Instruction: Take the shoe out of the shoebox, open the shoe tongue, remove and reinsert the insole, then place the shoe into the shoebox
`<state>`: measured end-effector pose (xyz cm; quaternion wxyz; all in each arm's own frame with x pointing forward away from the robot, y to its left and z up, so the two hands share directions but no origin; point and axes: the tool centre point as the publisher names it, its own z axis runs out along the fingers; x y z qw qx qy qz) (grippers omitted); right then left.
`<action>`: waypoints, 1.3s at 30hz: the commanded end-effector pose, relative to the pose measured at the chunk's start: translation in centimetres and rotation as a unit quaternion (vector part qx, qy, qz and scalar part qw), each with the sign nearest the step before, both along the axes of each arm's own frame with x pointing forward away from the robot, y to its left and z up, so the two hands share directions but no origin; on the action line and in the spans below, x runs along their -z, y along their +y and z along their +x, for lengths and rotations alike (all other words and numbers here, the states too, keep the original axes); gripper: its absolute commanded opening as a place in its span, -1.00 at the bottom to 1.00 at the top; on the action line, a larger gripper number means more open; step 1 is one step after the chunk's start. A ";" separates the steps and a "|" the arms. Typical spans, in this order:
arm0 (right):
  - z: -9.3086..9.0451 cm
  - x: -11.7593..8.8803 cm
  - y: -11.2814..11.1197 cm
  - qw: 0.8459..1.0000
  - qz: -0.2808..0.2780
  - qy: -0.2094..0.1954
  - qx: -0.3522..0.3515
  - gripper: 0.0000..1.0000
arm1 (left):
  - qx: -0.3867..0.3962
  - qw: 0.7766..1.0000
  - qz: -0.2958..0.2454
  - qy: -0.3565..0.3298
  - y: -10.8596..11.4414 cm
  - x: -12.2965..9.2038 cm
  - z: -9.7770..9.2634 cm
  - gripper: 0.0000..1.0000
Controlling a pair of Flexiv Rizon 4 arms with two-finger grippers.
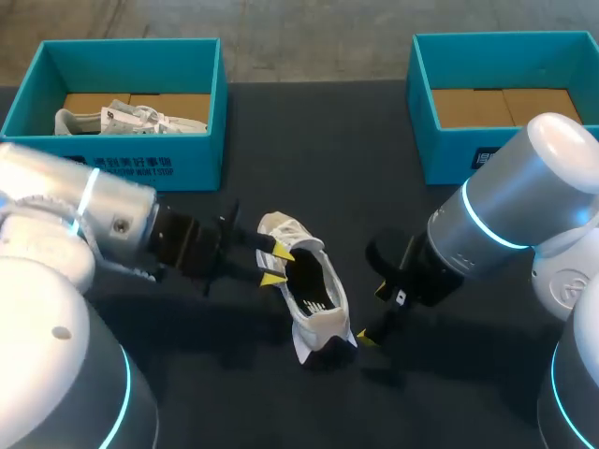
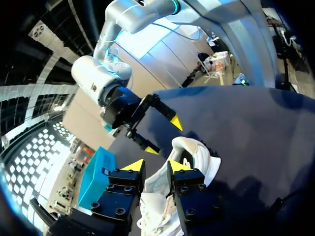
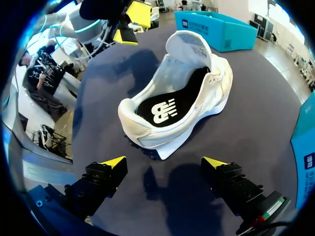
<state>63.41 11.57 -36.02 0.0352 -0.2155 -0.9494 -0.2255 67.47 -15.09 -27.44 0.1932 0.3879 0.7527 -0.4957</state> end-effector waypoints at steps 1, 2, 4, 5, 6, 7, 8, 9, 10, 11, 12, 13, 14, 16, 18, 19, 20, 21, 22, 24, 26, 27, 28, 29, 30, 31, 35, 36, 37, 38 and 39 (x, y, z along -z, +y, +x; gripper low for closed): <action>0.0 -1.2 -1.0 1.000 -0.008 -0.004 -0.007 1.00 | 0.050 0.996 0.074 0.007 0.6 -1.0 0.2 -0.36; 0.1 -1.5 -1.4 1.000 -0.010 -0.006 -0.010 1.00 | 0.057 0.995 0.081 0.007 0.6 -1.1 0.2 -0.36; 0.1 -2.2 -2.0 1.000 -0.012 -0.012 -0.016 1.00 | 0.071 0.992 0.104 0.000 0.8 -1.2 0.1 -0.36; 0.1 -2.5 -2.4 1.000 -0.014 -0.014 -0.021 1.00 | 0.081 0.990 0.116 0.000 0.9 -1.2 0.1 -0.35; 0.2 -2.9 -2.7 0.999 -0.016 -0.016 -0.028 1.00 | 0.087 0.988 0.128 -0.004 1.0 -1.2 0.1 -0.35; 0.2 -3.3 -3.0 0.999 -0.016 -0.017 -0.030 1.00 | 0.094 0.986 0.139 -0.007 1.1 -1.2 0.1 -0.36; 0.2 -3.6 -3.3 0.999 -0.021 -0.018 -0.034 1.00 | 0.101 0.984 0.148 -0.006 1.2 -1.3 0.0 -0.36; 0.2 -4.0 -3.6 0.999 -0.023 -0.019 -0.042 1.00 | 0.107 0.981 0.159 -0.010 1.2 -1.3 0.0 -0.39; 0.2 -4.1 -3.6 0.999 -0.023 -0.020 -0.044 1.00 | 0.109 0.981 0.162 -0.011 1.2 -1.4 0.0 -0.40; 0.2 -4.6 -4.1 0.998 -0.029 -0.020 -0.051 1.00 | 0.119 0.977 0.178 -0.017 1.3 -1.4 -0.1 -0.41; 0.2 -5.0 -4.4 0.998 -0.032 -0.020 -0.058 1.00 | 0.125 0.974 0.186 -0.019 1.3 -1.5 -0.1 -0.41; 0.2 -5.3 -4.7 0.997 -0.033 -0.021 -0.065 1.00 | 0.132 0.971 0.198 -0.022 1.3 -1.6 -0.2 -0.45; 0.2 -5.4 -4.9 0.997 -0.035 -0.019 -0.068 1.00 | 0.135 0.969 0.204 -0.024 1.3 -1.6 -0.2 -0.45; 0.2 -5.9 -5.7 0.995 -0.045 -0.011 -0.093 1.00 | 0.152 0.961 0.229 -0.028 1.3 -1.5 -0.5 -0.44; 0.2 -6.4 -6.6 0.993 -0.061 0.001 -0.100 1.00 | 0.165 0.953 0.253 -0.039 1.1 -1.5 -0.7 -0.39; 0.2 -6.6 -7.1 0.992 -0.064 0.002 -0.106 1.00 | 0.170 0.950 0.260 -0.040 0.9 -1.4 -0.8 -0.33; 0.1 -6.8 -7.7 0.993 -0.063 0.003 -0.101 1.00 | 0.175 0.947 0.267 -0.042 0.8 -1.4 -1.0 -0.34; 0.0 -7.0 -8.3 0.993 -0.070 0.007 -0.097 1.00 | 0.180 0.943 0.277 -0.044 0.5 -1.4 -1.1 -0.36; -0.1 -7.2 -8.8 0.993 -0.072 0.008 -0.098 1.00 | 0.184 0.940 0.284 -0.048 0.4 -1.3 -1.2 -0.36; -0.3 -7.5 -9.8 0.994 -0.071 0.009 -0.085 1.00 | 0.191 0.935 0.296 -0.049 0.0 -1.1 -1.5 -0.39; -0.5 -7.8 -10.9 0.995 -0.068 0.006 -0.076 1.00 | 0.195 0.930 0.307 -0.050 -0.3 -0.9 -1.7 -0.41; -0.5 -8.0 -11.4 0.995 -0.069 0.007 -0.068 1.00 | 0.194 0.929 0.312 -0.051 -0.5 -0.8 -1.8 -0.40; -0.6 -8.1 -11.8 0.995 -0.069 0.007 -0.066 1.00 | 0.195 0.926 0.321 -0.050 -0.6 -0.6 -1.9 -0.38; -0.7 -8.2 -12.2 0.996 -0.062 0.005 -0.062 1.00 | 0.194 0.924 0.325 -0.051 -0.7 -0.4 -1.9 -0.38; -0.8 -8.3 -12.6 0.996 -0.064 0.005 -0.061 1.00 | 0.197 0.921 0.334 -0.050 -0.9 -0.3 -1.8 -0.36; -0.8 -8.4 -13.0 0.996 -0.065 0.006 -0.060 1.00 | 0.198 0.918 0.339 -0.049 -0.9 -0.1 -1.8 -0.37; -0.8 -8.9 -14.2 0.995 -0.069 0.014 -0.070 1.00 | 0.204 0.907 0.366 -0.050 -1.4 0.4 -1.7 -0.41; -0.8 -9.0 -14.5 0.995 -0.072 0.016 -0.068 1.00 | 0.207 0.903 0.374 -0.051 -1.5 0.5 -1.7 -0.41; -0.8 -9.0 -14.5 0.995 -0.072 0.016 -0.068 1.00 | 0.208 0.900 0.379 -0.052 -1.6 0.5 -1.6 -0.40; -0.8 -9.0 -14.5 0.995 -0.072 0.016 -0.068 1.00 | 0.210 0.897 0.386 -0.051 -1.8 0.6 -1.6 -0.36; -0.8 -9.0 -14.5 0.995 -0.072 0.016 -0.068 1.00 | 0.214 0.893 0.392 -0.049 -1.9 0.6 -1.6 -0.38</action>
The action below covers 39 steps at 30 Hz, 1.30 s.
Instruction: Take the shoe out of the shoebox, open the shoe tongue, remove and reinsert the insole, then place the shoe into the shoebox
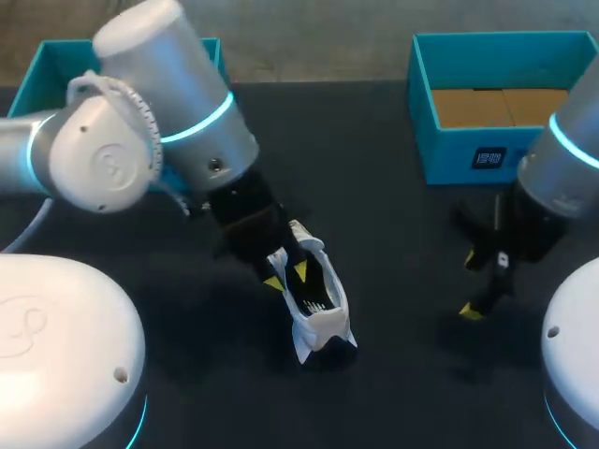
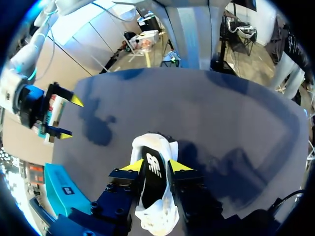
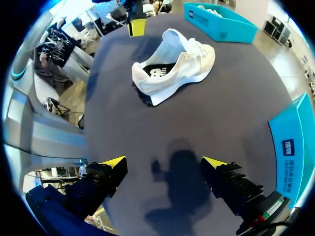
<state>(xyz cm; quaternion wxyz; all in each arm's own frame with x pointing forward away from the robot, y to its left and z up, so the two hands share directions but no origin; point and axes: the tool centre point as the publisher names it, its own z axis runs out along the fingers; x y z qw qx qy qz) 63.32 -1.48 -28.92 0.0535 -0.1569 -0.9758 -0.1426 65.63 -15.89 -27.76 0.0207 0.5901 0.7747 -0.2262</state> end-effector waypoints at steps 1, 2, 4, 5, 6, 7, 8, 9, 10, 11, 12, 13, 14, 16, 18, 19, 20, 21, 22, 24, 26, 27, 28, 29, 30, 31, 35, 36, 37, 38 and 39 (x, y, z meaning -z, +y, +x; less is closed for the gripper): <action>-0.7 -1.9 -1.4 1.000 0.007 -0.005 0.001 1.00 | 0.031 0.995 0.090 0.015 -1.2 0.4 0.3 -0.40; -0.7 -1.9 -1.4 1.000 0.007 -0.005 0.001 1.00 | 0.033 0.995 0.095 0.011 -1.3 0.5 0.3 -0.45; -0.7 -1.9 -1.4 1.000 0.007 -0.005 0.001 1.00 | 0.033 0.994 0.102 0.013 -1.5 0.8 0.5 -0.62; -0.7 -1.9 -1.4 1.000 0.007 -0.005 0.001 1.00 | 0.033 0.994 0.102 0.013 -1.5 0.8 0.5 -0.63; -0.7 -1.9 -1.4 1.000 0.007 -0.005 0.001 1.00 | 0.033 0.994 0.102 0.013 -1.5 0.8 0.5 -0.81; -0.7 -1.9 -1.4 1.000 0.007 -0.005 0.001 1.00 | 0.033 0.994 0.102 0.013 -1.5 0.8 0.5 -0.95; -0.7 -1.9 -1.4 1.000 0.007 -0.005 0.001 1.00 | 0.033 0.994 0.102 0.013 -1.5 0.8 0.5 -1.00; -0.7 -1.9 -1.4 1.000 0.007 -0.005 0.001 1.00 | 0.033 0.994 0.102 0.013 -1.5 0.8 0.5 -1.00; -0.7 -1.9 -1.4 1.000 0.007 -0.005 0.001 1.00 | 0.033 0.994 0.102 0.013 -1.5 0.8 0.5 -1.00; -0.7 -1.9 -1.4 1.000 0.007 -0.005 0.001 1.00 | 0.033 0.994 0.102 0.013 -1.5 0.8 0.5 -1.00; -0.7 -1.9 -1.4 1.000 0.007 -0.005 0.001 1.00 | 0.033 0.994 0.102 0.013 -1.5 0.8 0.5 -1.00; -0.7 -1.9 -1.4 1.000 0.007 -0.005 0.001 1.00 | 0.033 0.994 0.102 0.013 -1.5 0.8 0.5 -1.00; -0.7 -1.9 -1.4 1.000 0.007 -0.005 0.001 1.00 | 0.033 0.994 0.102 0.013 -1.5 0.8 0.5 -1.00; -0.7 -1.9 -1.4 1.000 0.007 -0.005 0.001 1.00 | 0.033 0.994 0.102 0.013 -1.5 0.8 0.5 -1.00; -0.7 -1.9 -1.4 1.000 0.007 -0.005 0.001 1.00 | 0.033 0.994 0.102 0.013 -1.5 0.8 0.5 -1.00; -0.7 -1.9 -1.4 1.000 0.007 -0.005 0.001 1.00 | 0.033 0.994 0.102 0.013 -1.5 0.8 0.5 -1.00; -0.7 -1.9 -1.4 1.000 0.007 -0.005 0.001 1.00 | 0.033 0.994 0.102 0.013 -1.5 0.8 0.5 -1.00; -0.7 -1.9 -1.4 1.000 0.007 -0.005 0.001 1.00 | 0.033 0.994 0.102 0.013 -1.5 0.8 0.5 -1.00; -0.7 -1.9 -1.4 1.000 0.007 -0.005 0.001 1.00 | 0.033 0.994 0.102 0.013 -1.5 0.8 0.5 -1.00; -0.7 -1.9 -1.4 1.000 0.007 -0.005 0.001 1.00 | 0.044 0.992 0.120 -0.001 -1.6 1.8 0.9 -1.00; -0.7 -1.9 -1.4 1.000 0.007 -0.005 0.001 1.00 | 0.065 0.989 0.137 -0.001 -1.8 2.6 1.1 -1.00; -0.7 -1.9 -1.4 1.000 0.007 -0.005 0.001 1.00 | 0.070 0.988 0.141 0.001 -1.8 2.8 1.2 -1.00; -0.7 -1.9 -1.4 1.000 0.007 -0.005 0.001 1.00 | 0.078 0.986 0.148 0.008 -1.9 3.1 1.2 -1.00; -0.7 -1.9 -1.4 1.000 0.007 -0.005 0.001 1.00 | 0.079 0.986 0.150 0.005 -2.0 3.4 1.4 -1.00; -0.7 -1.9 -1.4 1.000 0.007 -0.005 0.001 1.00 | 0.084 0.985 0.151 0.009 -2.1 3.5 1.4 -1.00; -0.7 -1.9 -1.4 1.000 0.007 -0.005 0.001 1.00 | 0.091 0.984 0.154 0.012 -2.2 3.7 1.4 -1.00; -0.7 -1.9 -1.4 1.000 0.007 -0.005 0.001 1.00 | 0.107 0.981 0.163 0.005 -2.7 4.5 1.3 -1.00; -0.7 -1.9 -1.4 1.000 0.007 -0.005 0.001 1.00 | 0.112 0.980 0.164 0.008 -2.8 4.6 1.2 -1.00; -0.7 -1.9 -1.4 1.000 0.007 -0.005 0.001 1.00 | 0.119 0.979 0.162 0.013 -2.9 4.9 1.2 -1.00; -0.7 -1.9 -1.4 1.000 0.007 -0.005 0.001 1.00 | 0.121 0.979 0.163 0.013 -2.9 5.0 1.2 -1.00; -0.7 -1.9 -1.4 1.000 0.007 -0.005 0.001 1.00 | 0.132 0.977 0.166 0.014 -3.0 5.3 1.1 -1.00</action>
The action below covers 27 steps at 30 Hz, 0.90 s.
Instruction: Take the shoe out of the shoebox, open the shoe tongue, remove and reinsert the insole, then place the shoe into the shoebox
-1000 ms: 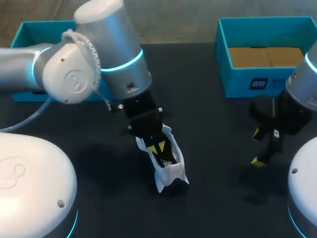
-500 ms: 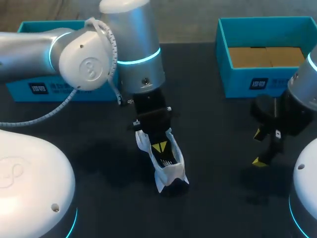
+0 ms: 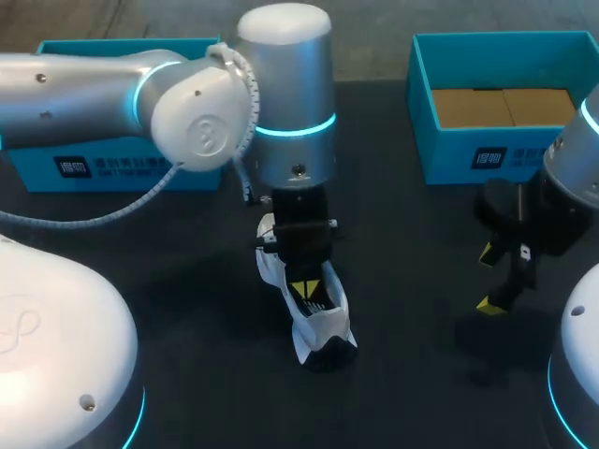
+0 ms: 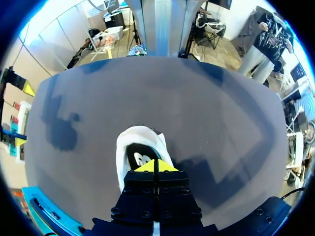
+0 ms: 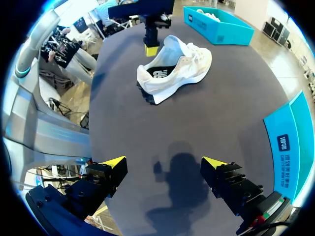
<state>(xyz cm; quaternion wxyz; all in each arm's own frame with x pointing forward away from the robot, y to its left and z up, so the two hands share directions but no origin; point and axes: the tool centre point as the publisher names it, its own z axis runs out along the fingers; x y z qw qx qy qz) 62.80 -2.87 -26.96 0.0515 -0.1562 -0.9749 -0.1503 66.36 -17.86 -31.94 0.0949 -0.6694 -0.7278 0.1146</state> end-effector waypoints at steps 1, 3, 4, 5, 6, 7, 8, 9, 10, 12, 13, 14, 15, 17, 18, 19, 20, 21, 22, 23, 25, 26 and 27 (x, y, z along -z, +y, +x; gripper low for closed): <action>-0.2 0.1 0.0 1.000 0.000 -0.002 0.000 1.00 | 0.024 0.999 0.025 0.007 -1.0 1.3 0.3 -1.00; -0.2 0.1 0.0 1.000 0.000 -0.002 0.000 1.00 | 0.040 0.999 0.035 -0.001 -0.9 1.8 0.0 -1.00; -0.2 0.1 0.0 1.000 0.000 -0.002 0.000 1.00 | 0.042 0.998 0.037 -0.001 -0.9 2.0 -0.1 -1.00; -0.2 0.1 0.0 1.000 0.000 -0.002 0.000 1.00 | 0.049 0.998 0.044 -0.007 -0.8 2.3 -0.2 -1.00; -0.2 0.1 0.0 1.000 0.000 -0.002 0.000 1.00 | 0.052 0.998 0.045 -0.009 -0.7 2.6 -0.2 -1.00; -0.2 0.1 0.0 1.000 0.000 -0.002 0.000 1.00 | 0.051 0.998 0.044 -0.005 -0.6 2.7 -0.2 -1.00; -0.2 0.1 0.0 1.000 0.000 -0.002 0.000 1.00 | 0.051 0.998 0.044 -0.004 -0.6 2.9 -0.1 -1.00; -0.2 0.1 0.0 1.000 0.000 -0.002 0.000 1.00 | 0.054 0.998 0.045 -0.003 -0.5 3.2 -0.1 -1.00; -0.2 0.1 0.0 1.000 0.000 -0.002 0.000 1.00 | 0.054 0.997 0.047 0.000 -0.5 3.4 -0.1 -1.00; -0.2 0.1 0.0 1.000 0.000 -0.002 0.000 1.00 | 0.060 0.997 0.052 0.001 -0.4 3.8 -0.2 -1.00; -0.2 0.1 0.0 1.000 0.000 -0.002 0.000 1.00 | 0.061 0.997 0.054 0.003 -0.3 4.1 -0.3 -1.00; -0.2 0.1 0.0 1.000 0.000 -0.002 0.000 1.00 | 0.062 0.997 0.055 0.005 -0.3 4.3 -0.4 -1.00; -0.2 0.1 0.0 1.000 0.000 -0.002 0.000 1.00 | 0.063 0.996 0.055 0.005 -0.2 4.4 -0.4 -1.00; -0.2 0.1 0.0 1.000 0.000 -0.002 0.000 1.00 | 0.065 0.996 0.058 0.005 -0.1 4.6 -0.5 -1.00; -0.2 0.1 0.0 1.000 0.000 -0.002 0.000 1.00 | 0.064 0.996 0.059 0.005 -0.1 4.8 -0.5 -1.00; -0.2 0.1 0.0 1.000 0.000 -0.002 0.000 1.00 | 0.064 0.996 0.059 0.004 0.0 5.0 -0.5 -1.00; -0.2 0.1 0.0 1.000 0.000 -0.002 0.000 1.00 | 0.063 0.996 0.060 0.003 0.1 5.2 -0.6 -1.00; -0.2 0.1 0.0 1.000 0.000 -0.002 0.000 1.00 | 0.062 0.996 0.061 0.003 0.2 5.5 -0.7 -1.00; -0.2 0.1 0.0 1.000 0.000 -0.002 0.000 1.00 | 0.062 0.996 0.061 0.003 0.2 5.7 -0.7 -1.00; -0.2 0.1 0.0 1.000 0.000 -0.002 0.000 1.00 | 0.062 0.996 0.061 0.007 0.3 6.1 -0.9 -1.00; -0.2 0.1 0.0 1.000 0.000 -0.002 0.000 1.00 | 0.062 0.996 0.061 0.007 0.3 6.8 -1.3 -1.00; -0.2 0.1 0.0 1.000 0.000 -0.002 0.000 1.00 | 0.062 0.996 0.060 0.007 0.4 7.1 -1.3 -1.00; -0.2 0.1 0.0 1.000 0.000 -0.002 0.000 1.00 | 0.059 0.997 0.058 0.009 0.4 7.5 -1.4 -1.00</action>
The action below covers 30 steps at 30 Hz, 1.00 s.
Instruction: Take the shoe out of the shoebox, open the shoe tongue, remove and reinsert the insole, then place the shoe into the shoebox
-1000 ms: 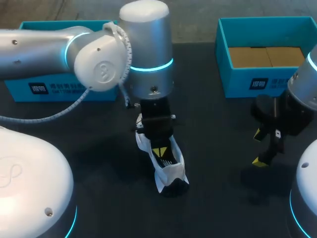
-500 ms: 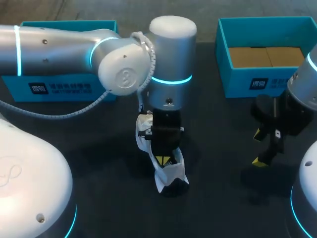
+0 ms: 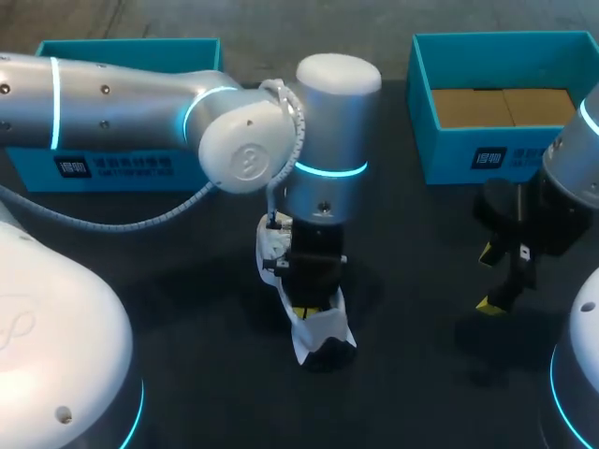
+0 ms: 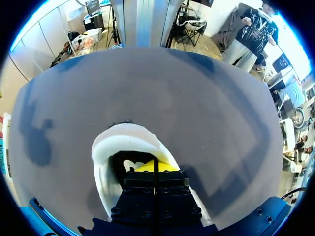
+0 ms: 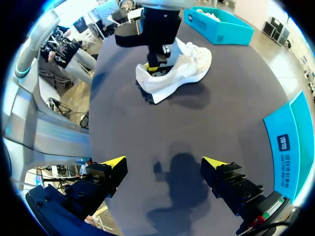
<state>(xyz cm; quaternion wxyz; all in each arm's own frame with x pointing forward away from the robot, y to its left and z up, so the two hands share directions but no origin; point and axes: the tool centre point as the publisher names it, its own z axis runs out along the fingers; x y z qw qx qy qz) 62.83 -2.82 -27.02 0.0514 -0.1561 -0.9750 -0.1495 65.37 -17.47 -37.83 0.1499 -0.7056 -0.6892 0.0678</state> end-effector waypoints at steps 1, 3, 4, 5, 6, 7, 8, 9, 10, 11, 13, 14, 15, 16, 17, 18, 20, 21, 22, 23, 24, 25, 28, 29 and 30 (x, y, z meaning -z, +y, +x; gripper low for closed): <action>-0.2 0.0 -0.1 1.000 0.000 -0.002 0.001 1.00 | -0.007 1.000 -0.007 0.000 0.1 1.9 -0.5 -1.00; -0.2 0.0 -0.1 1.000 0.000 -0.002 0.001 1.00 | -0.012 1.000 -0.012 -0.002 0.1 2.5 -0.7 -1.00; -0.2 0.0 -0.1 1.000 0.000 -0.002 0.001 1.00 | -0.015 1.000 -0.014 -0.004 0.2 2.7 -0.7 -1.00; -0.2 0.0 -0.1 1.000 0.000 -0.002 0.001 1.00 | -0.018 1.000 -0.018 -0.003 0.2 3.0 -0.8 -1.00; -0.2 0.0 -0.1 1.000 0.000 -0.002 0.001 1.00 | -0.020 1.000 -0.020 -0.006 0.1 3.1 -0.8 -1.00; -0.2 0.0 -0.1 1.000 0.000 -0.002 0.001 1.00 | -0.022 0.999 -0.023 -0.008 0.1 3.3 -0.8 -1.00; -0.2 0.0 -0.1 1.000 0.000 -0.002 0.001 1.00 | -0.024 0.999 -0.024 -0.007 0.1 3.4 -0.8 -1.00; -0.2 0.0 -0.1 1.000 0.000 -0.002 0.001 1.00 | -0.025 0.999 -0.024 -0.008 0.0 3.4 -0.9 -1.00; -0.2 0.0 -0.1 1.000 0.000 -0.002 0.001 1.00 | -0.025 0.999 -0.025 -0.009 0.0 3.4 -0.9 -1.00; -0.2 0.0 -0.1 1.000 0.000 -0.002 0.001 1.00 | -0.026 0.999 -0.028 -0.010 -0.1 3.2 -0.8 -1.00; -0.2 0.0 -0.1 1.000 0.000 -0.002 0.001 1.00 | -0.027 0.999 -0.034 -0.015 -0.2 2.4 -0.6 -1.00; -0.2 0.0 -0.1 1.000 0.000 -0.002 0.001 1.00 | -0.028 0.999 -0.037 -0.017 -0.2 2.0 -0.4 -1.00; -0.2 0.0 -0.1 1.000 0.000 -0.002 0.001 1.00 | -0.027 0.999 -0.042 -0.019 -0.2 1.6 -0.4 -1.00; -0.2 0.0 -0.1 1.000 0.000 -0.002 0.001 1.00 | -0.027 0.998 -0.044 -0.020 -0.2 1.2 -0.3 -1.00; -0.2 0.0 -0.1 1.000 0.000 -0.002 0.001 1.00 | -0.029 0.998 -0.047 -0.024 -0.3 0.6 -0.2 -1.00; -0.2 0.0 -0.1 1.000 0.000 -0.002 0.001 1.00 | -0.029 0.998 -0.053 -0.027 -0.3 0.2 -0.1 -1.00; -0.2 0.0 -0.1 1.000 0.000 -0.002 0.001 1.00 | -0.033 0.997 -0.065 -0.023 -0.6 -0.6 0.0 -1.00; -0.2 0.0 -0.1 1.000 0.000 -0.002 0.001 1.00 | -0.036 0.997 -0.071 -0.019 -0.7 -1.0 0.0 -1.00; -0.2 0.0 -0.1 1.000 0.000 -0.002 0.001 1.00 | -0.039 0.996 -0.074 -0.014 -0.9 -1.2 -0.1 -1.00; -0.2 0.0 -0.1 1.000 0.000 -0.002 0.001 1.00 | -0.039 0.996 -0.077 -0.009 -1.1 -1.3 -0.1 -1.00; -0.2 0.0 -0.1 1.000 0.000 -0.002 0.001 1.00 | -0.040 0.996 -0.079 -0.005 -1.3 -1.2 -0.2 -1.00; -0.2 0.0 -0.1 1.000 0.000 -0.002 0.001 1.00 | -0.043 0.996 -0.079 0.001 -1.6 -1.1 -0.3 -1.00; -0.2 0.0 -0.1 1.000 0.000 -0.002 0.001 1.00 | -0.053 0.995 -0.080 0.019 -2.0 -0.5 -0.7 -1.00; -0.2 0.0 -0.1 1.000 0.000 -0.002 0.001 1.00 | -0.053 0.995 -0.080 0.020 -2.2 -0.3 -0.8 -1.00; -0.2 0.0 -0.1 1.000 0.000 -0.002 0.001 1.00 | -0.056 0.995 -0.082 0.025 -2.3 -0.2 -1.0 -1.00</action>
